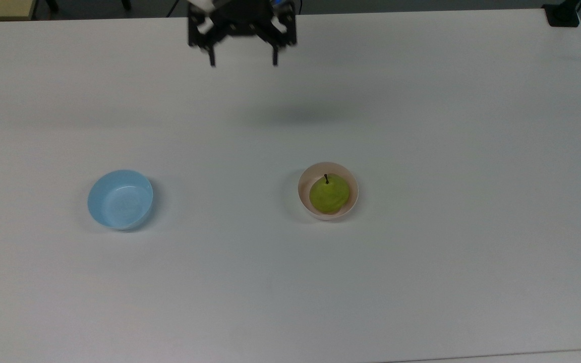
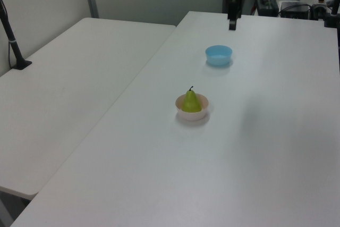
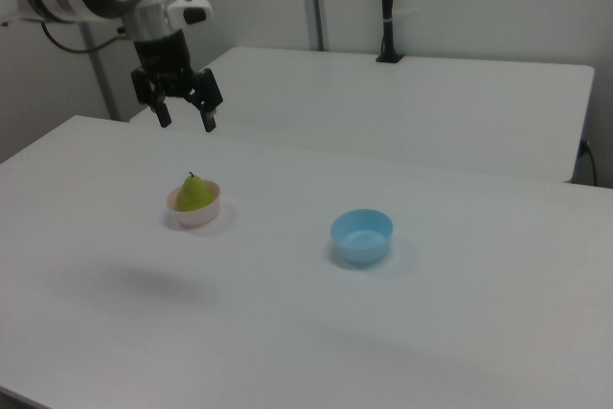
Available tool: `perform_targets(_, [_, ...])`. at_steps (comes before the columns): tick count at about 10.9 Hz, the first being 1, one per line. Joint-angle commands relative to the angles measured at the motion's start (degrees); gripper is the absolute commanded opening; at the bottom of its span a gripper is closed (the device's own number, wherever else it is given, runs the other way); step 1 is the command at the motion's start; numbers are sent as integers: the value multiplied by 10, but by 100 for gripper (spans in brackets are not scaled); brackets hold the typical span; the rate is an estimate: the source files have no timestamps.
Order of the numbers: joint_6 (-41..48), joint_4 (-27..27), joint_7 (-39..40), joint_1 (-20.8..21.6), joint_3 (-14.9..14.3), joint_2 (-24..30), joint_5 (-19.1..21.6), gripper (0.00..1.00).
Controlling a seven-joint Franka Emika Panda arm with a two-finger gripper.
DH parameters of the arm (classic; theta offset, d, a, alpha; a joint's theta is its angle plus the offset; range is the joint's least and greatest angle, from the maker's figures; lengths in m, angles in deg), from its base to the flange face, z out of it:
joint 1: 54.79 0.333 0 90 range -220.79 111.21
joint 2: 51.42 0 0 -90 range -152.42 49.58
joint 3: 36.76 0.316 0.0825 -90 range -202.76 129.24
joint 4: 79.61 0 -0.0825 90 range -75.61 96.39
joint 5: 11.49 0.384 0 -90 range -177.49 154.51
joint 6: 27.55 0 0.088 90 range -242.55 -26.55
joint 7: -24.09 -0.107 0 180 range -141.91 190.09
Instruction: Place the pear in the bowl
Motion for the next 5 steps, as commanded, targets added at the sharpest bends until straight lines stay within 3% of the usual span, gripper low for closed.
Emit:
perform_targets(1, [45,20,14,-31,5,51,11,100])
perform_targets(5, [51,19,11,-29,5,52,10,100])
